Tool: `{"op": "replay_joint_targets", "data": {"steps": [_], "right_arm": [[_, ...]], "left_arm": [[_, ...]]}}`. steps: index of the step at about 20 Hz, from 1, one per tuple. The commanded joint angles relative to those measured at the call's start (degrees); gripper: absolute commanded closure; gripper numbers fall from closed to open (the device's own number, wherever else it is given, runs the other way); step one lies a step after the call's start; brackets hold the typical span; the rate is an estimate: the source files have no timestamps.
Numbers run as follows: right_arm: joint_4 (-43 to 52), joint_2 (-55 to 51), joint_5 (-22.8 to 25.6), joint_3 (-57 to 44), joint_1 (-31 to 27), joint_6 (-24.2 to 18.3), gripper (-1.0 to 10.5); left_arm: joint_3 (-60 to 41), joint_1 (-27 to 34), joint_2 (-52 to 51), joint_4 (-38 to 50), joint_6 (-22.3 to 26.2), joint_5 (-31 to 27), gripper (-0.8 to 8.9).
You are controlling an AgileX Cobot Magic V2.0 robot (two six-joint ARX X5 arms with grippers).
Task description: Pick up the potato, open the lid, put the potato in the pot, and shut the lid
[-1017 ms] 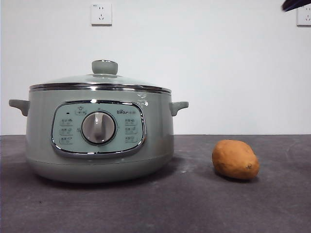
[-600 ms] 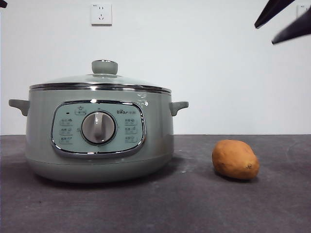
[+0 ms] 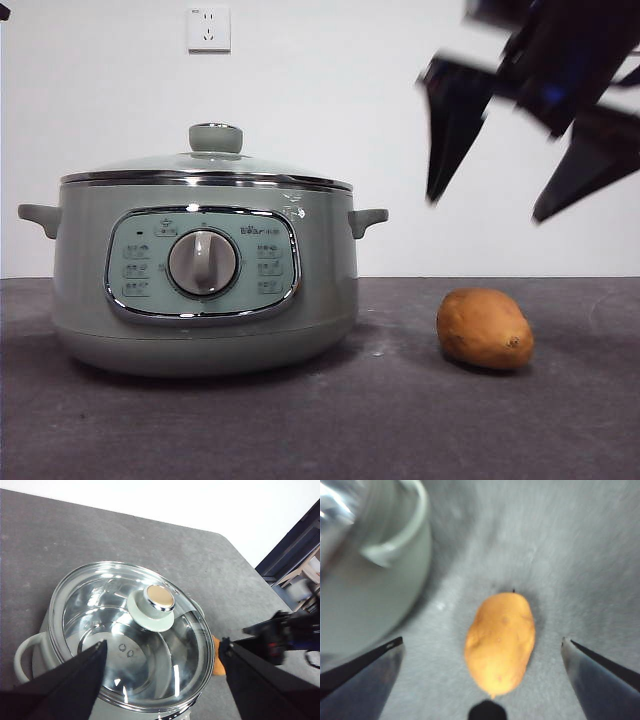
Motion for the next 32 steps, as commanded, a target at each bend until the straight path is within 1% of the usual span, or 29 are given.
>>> {"op": "replay_joint_targets", "data": {"steps": [1, 5, 6, 7, 8, 9, 12, 15, 18, 20, 22, 25, 26, 28, 30, 32], "right_arm": [[0.24, 7.02, 0.46, 1.16, 0.02, 1.25, 3.8], [2.45, 15.12, 0.46, 1.27, -0.02, 1.46, 3.9], [2.71, 16.31, 0.48, 1.27, -0.02, 1.92, 4.0], [3.19, 17.18, 0.46, 1.27, -0.02, 2.12, 4.5], [3.63, 17.55, 0.48, 1.27, -0.02, 2.58, 5.2], [4.09, 17.55, 0.61, 1.27, -0.02, 2.75, 6.2], [4.68, 17.53, 0.55, 1.27, -0.07, 2.67, 9.5], [2.75, 16.66, 0.39, 1.27, -0.02, 2.67, 9.6], [-1.68, 12.17, 0.39, 1.29, 0.00, 2.51, 9.6], [-5.79, 6.93, 0.33, 1.29, 0.00, 1.70, 9.6], [-10.78, 0.72, 0.33, 1.29, 0.00, -0.09, 9.6], [-16.41, -8.94, 0.42, 1.29, 0.00, -0.46, 9.6], [-17.33, -11.43, 0.44, 1.29, 0.00, -0.57, 9.6], [-18.62, -16.17, 0.44, 1.29, 0.00, -0.55, 9.6], [-19.96, -19.47, 0.44, 1.29, 0.00, -0.50, 9.6], [-21.62, -21.49, 0.44, 1.29, 0.00, -0.17, 9.6]], "left_arm": [[0.20, -0.17, -0.02, 0.68, 0.83, -0.04, 4.36], [0.20, -0.17, -0.02, 0.68, 0.90, -0.09, 4.36], [0.20, -0.17, -0.02, 0.68, 1.09, -0.09, 4.37], [0.20, -0.17, -0.02, 0.68, 1.09, -0.09, 4.36], [0.20, -0.17, -0.02, 0.68, 1.09, -0.09, 4.36], [0.20, -0.17, -0.02, 0.63, 1.09, -0.09, 4.37], [0.20, -0.17, -0.02, 0.57, 1.09, -0.07, 4.37], [0.20, -0.17, -0.02, -0.98, 1.33, -0.07, 4.37], [0.20, -0.17, -0.02, -2.82, 1.95, -0.04, 4.36], [0.20, -0.17, -0.02, -2.91, 2.60, 0.00, 4.36], [0.20, -0.46, 0.37, -2.25, 2.58, -0.02, 4.36], [0.20, -3.32, 3.30, 1.68, 2.49, -0.39, 4.36], [0.22, -4.76, 4.59, 3.39, 2.12, -1.81, 4.36], [0.35, -8.94, 7.52, 6.73, 2.03, -6.84, 4.36], [2.08, -13.42, 11.06, 7.15, 2.29, -13.66, 4.36], [4.85, -17.70, 14.97, 7.50, 3.37, -18.49, 4.36]]}}
